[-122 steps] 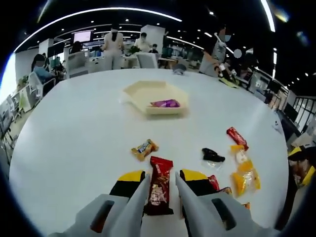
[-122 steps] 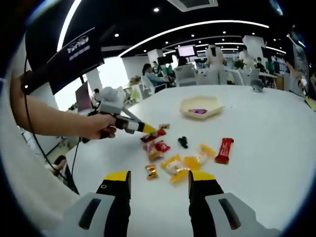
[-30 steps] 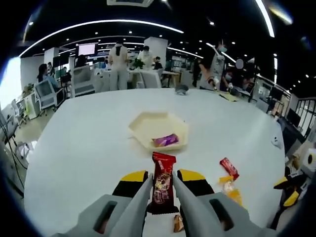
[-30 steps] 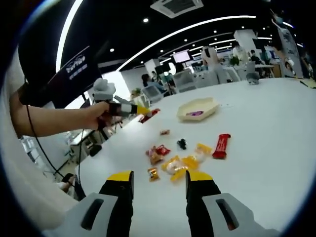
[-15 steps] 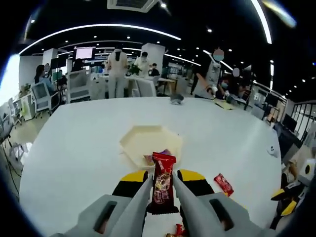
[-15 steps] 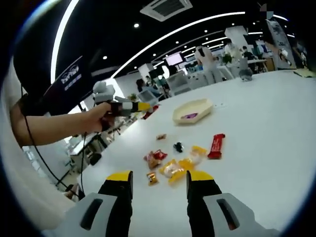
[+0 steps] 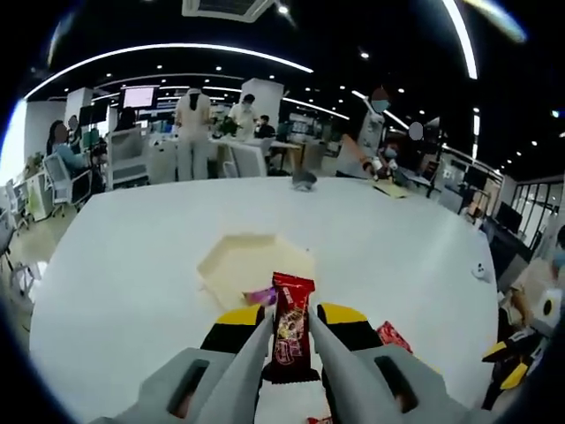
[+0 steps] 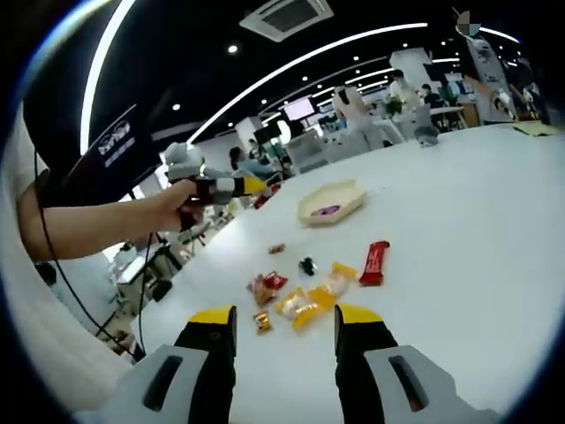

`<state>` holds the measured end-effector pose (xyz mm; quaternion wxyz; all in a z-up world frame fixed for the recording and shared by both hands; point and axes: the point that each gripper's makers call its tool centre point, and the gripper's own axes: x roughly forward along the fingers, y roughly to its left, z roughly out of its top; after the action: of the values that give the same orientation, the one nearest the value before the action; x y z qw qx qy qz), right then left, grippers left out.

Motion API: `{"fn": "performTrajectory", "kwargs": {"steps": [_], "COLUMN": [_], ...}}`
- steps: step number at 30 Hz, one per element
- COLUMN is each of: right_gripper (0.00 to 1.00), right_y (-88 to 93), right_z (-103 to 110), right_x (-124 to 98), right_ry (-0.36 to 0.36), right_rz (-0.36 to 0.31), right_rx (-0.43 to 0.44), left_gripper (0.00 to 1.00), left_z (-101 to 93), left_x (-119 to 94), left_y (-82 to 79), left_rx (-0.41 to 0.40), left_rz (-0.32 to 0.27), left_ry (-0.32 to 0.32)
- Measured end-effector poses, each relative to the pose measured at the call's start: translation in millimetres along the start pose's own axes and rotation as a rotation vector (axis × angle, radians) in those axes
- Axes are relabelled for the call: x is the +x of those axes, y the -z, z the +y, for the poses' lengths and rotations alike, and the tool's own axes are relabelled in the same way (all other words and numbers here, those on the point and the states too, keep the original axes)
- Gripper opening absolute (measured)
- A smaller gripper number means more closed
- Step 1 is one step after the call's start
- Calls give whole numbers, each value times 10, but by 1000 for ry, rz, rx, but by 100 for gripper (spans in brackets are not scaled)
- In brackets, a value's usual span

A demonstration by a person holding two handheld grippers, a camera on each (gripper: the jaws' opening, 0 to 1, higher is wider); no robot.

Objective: Place the target food into the container with the food tongs after gripping and lifting it, then release it inside without dropping or visibly crushing the food.

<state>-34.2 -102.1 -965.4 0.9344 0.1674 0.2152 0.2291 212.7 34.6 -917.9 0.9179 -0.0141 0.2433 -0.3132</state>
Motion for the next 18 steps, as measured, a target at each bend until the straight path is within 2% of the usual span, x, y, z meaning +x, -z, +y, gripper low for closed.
{"fn": "performTrajectory", "kwargs": {"steps": [2, 4, 6, 9, 12, 18], "right_gripper": [45, 45, 45, 46, 47, 50], "right_y": [37, 73, -6, 90, 91, 66], "right_z": [-27, -55, 31, 79, 82, 119], "right_x": [42, 50, 34, 48, 54, 40], "right_ry": [-3, 15, -12, -29, -30, -45], "right_rz": [11, 39, -1, 40, 39, 32], "right_rx": [-12, 19, 29, -22, 5, -11], "left_gripper": [22, 22, 22, 22, 22, 22], "left_z": [26, 51, 64, 97, 82, 98], "left_x": [18, 15, -6, -23, -24, -21], "left_y": [-23, -11, -27, -48, -49, -94], "left_rx": [-2, -22, -17, -43, -48, -44], "left_rz": [-10, -2, -9, -26, -22, -24], "left_ry": [0, -5, -9, -17, -18, -20]}}
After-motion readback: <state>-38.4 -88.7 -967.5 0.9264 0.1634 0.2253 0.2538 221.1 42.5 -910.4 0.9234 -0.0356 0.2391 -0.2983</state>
